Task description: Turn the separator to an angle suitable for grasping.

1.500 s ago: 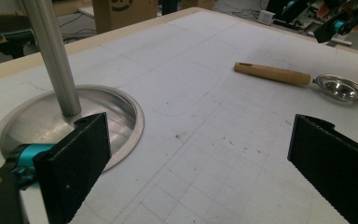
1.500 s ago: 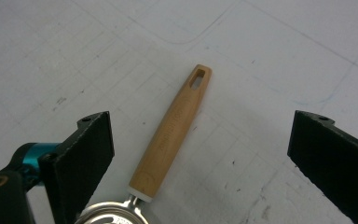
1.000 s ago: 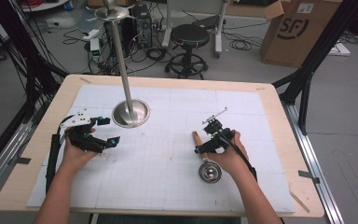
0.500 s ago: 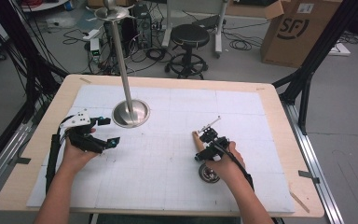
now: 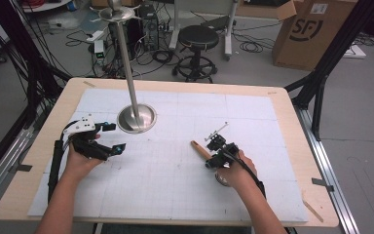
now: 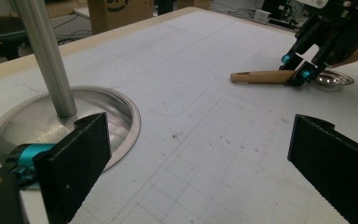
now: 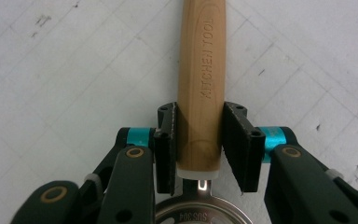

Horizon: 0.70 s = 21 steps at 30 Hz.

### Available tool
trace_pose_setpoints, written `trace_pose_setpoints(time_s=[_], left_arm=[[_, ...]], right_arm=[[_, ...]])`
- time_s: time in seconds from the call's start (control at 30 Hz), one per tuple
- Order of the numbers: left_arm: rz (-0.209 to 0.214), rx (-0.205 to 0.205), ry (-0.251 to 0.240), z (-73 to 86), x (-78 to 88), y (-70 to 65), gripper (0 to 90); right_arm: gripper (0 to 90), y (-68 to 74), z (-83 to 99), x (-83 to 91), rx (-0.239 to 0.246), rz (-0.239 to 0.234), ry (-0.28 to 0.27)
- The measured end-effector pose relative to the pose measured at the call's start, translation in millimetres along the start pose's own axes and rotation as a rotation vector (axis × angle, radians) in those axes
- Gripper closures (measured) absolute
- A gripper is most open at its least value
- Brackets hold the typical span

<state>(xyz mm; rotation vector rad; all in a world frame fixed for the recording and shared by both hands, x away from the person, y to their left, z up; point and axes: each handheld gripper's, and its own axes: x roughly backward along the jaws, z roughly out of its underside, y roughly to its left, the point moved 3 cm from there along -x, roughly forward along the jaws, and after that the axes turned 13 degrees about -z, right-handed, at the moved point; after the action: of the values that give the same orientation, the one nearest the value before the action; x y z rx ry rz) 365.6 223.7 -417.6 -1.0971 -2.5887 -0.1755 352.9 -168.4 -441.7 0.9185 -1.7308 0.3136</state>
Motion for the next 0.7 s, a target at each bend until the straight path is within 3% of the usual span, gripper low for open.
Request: trace_pose_setpoints(time_s=[0.1, 0.27, 0.4, 0.53, 0.6, 0.7], left_arm=[[-0.001, 0.001, 0.0, -0.1, 0.2, 0.1, 6.4], [-0.002, 0.003, -0.003, -0.1, 0.6, 0.8, 6.4], [-0.001, 0.002, -0.003, -0.1, 0.4, 0.5, 6.4], [-0.002, 0.0, -0.001, -0.1, 0.1, 0.3, 6.4], [0.0, -0.001, 0.0, 0.1, -0.1, 0.2, 6.4], [-0.004, -0.004, 0.004, 0.2, -0.6, -0.1, 6.4]], right_arm=[[66.9, 0.7, -0.6, 0.2, 0.015, -0.001, 0.012], [67.7, 6.2, -2.3, -0.6, 0.085, 0.004, 0.042], [67.9, 4.9, -2.0, -0.1, 0.096, -0.011, 0.045], [67.6, 2.6, -1.7, -0.6, 0.07, -0.039, 0.037], [67.2, -1.9, -2.2, 0.0, 0.016, -0.082, 0.035], [67.4, -2.2, -3.6, -0.3, 0.005, -0.081, 0.044]])
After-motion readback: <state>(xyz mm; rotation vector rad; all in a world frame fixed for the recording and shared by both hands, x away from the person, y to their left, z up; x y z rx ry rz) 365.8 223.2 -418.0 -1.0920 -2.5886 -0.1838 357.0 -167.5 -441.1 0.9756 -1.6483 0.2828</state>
